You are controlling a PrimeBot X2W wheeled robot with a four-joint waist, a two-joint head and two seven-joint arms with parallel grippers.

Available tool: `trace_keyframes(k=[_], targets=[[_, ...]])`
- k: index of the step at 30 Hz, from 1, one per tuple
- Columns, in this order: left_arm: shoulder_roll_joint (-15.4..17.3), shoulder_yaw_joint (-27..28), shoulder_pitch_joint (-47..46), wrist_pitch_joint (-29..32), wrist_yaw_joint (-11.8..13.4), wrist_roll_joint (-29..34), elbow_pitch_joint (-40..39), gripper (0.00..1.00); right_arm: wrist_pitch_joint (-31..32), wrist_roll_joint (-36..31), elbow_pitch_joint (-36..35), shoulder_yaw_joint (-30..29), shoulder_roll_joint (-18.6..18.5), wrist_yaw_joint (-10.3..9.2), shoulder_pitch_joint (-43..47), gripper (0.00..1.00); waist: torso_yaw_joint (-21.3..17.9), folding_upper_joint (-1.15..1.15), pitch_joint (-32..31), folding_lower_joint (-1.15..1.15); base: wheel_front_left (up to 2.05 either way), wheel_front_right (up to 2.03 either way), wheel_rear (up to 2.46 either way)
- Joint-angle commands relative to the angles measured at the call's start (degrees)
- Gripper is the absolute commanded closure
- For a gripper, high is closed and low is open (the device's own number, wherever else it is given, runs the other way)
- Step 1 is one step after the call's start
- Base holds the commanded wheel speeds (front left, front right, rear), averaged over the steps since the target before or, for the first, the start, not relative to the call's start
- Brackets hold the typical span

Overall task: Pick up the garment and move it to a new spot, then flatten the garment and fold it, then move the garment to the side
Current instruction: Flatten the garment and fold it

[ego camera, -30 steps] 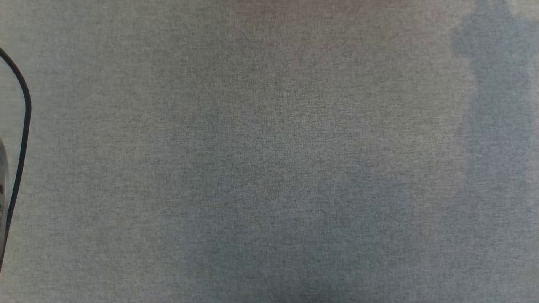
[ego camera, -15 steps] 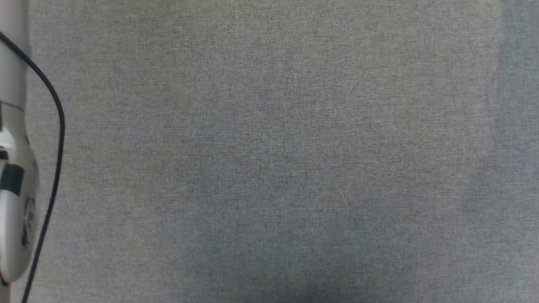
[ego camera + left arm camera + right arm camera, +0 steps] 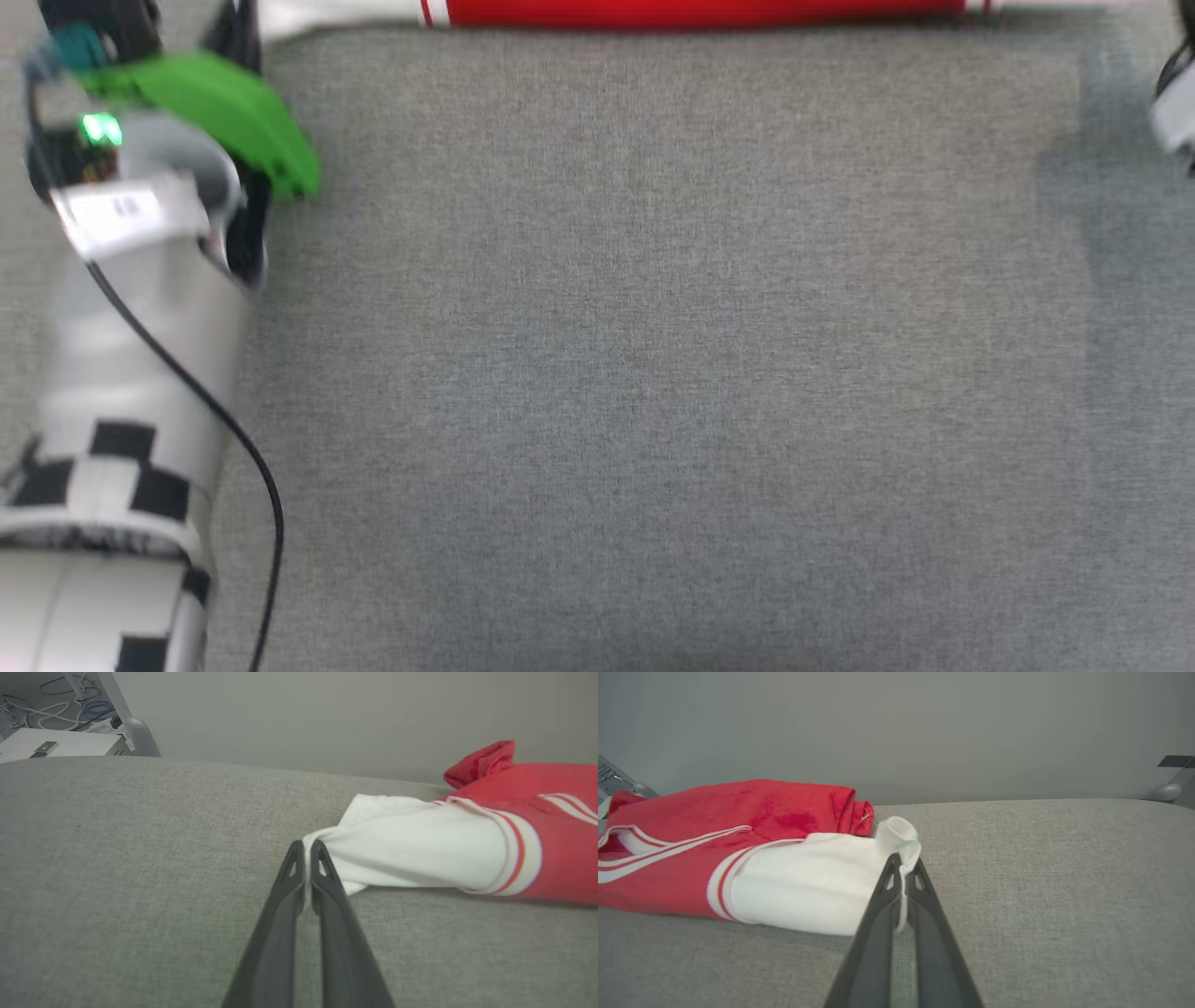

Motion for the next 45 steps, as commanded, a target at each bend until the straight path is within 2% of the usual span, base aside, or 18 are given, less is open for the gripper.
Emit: trace_keyframes(k=[1, 7, 17, 27, 33, 37, 45], targets=[[0.01, 0.03, 3.22, -0.75, -0.28, -0.84, -0.98, 1.0, -0.77, 1.32, -1.13, 0.32, -0.26, -0.1, 3.07, 1.0, -0.05, 0.0, -3.04, 0.0, 0.0, 0.0, 0.0], [0.59, 0.32, 14.73, -1.95, 0.21, -1.32, -6.6, 1.0, -2.68, 4.21, -4.44, 0.18, -0.72, -0.1, 14.29, 1.0, -0.43, 0.0, -8.21, 0.0, 0.0, 0.0, 0.0], [2.72, 0.9, 34.4, 0.22, 5.47, -2.01, -20.32, 1.0, -3.85, 5.93, -7.65, -2.97, 0.17, -0.1, 30.18, 1.0, -0.8, 0.0, -17.21, 0.0, 0.0, 0.0, 0.0], [4.52, 2.28, 55.91, 8.48, 12.39, -4.82, -41.16, 1.0, -3.61, 6.46, -10.78, -10.07, 2.47, -0.1, 46.76, 1.0, -0.32, 0.0, -23.68, 0.0, 0.0, 0.0, 0.0], [5.59, 2.74, 66.61, 12.66, 15.93, -5.95, -50.92, 1.0, -1.96, 4.77, -12.78, -15.28, 4.18, -0.1, 55.18, 1.0, -0.01, 0.0, -26.33, 0.0, 0.0, 0.0, 0.0], [6.05, 2.82, 72.29, 14.72, 17.94, -6.38, -55.25, 1.0, -0.68, 3.41, -14.51, -19.8, 5.74, -0.1, 60.65, 1.0, 0.42, 0.0, -27.78, 0.0, 0.0, 0.0, 0.0], [5.81, 2.87, 77.03, 15.92, 19.66, -7.24, -59.06, 1.0, 2.99, -1.94, -18.79, -28.2, 10.62, -0.1, 68.36, 1.0, 1.36, 0.0, -28.35, 0.0, 0.0, 0.0, 0.0]])
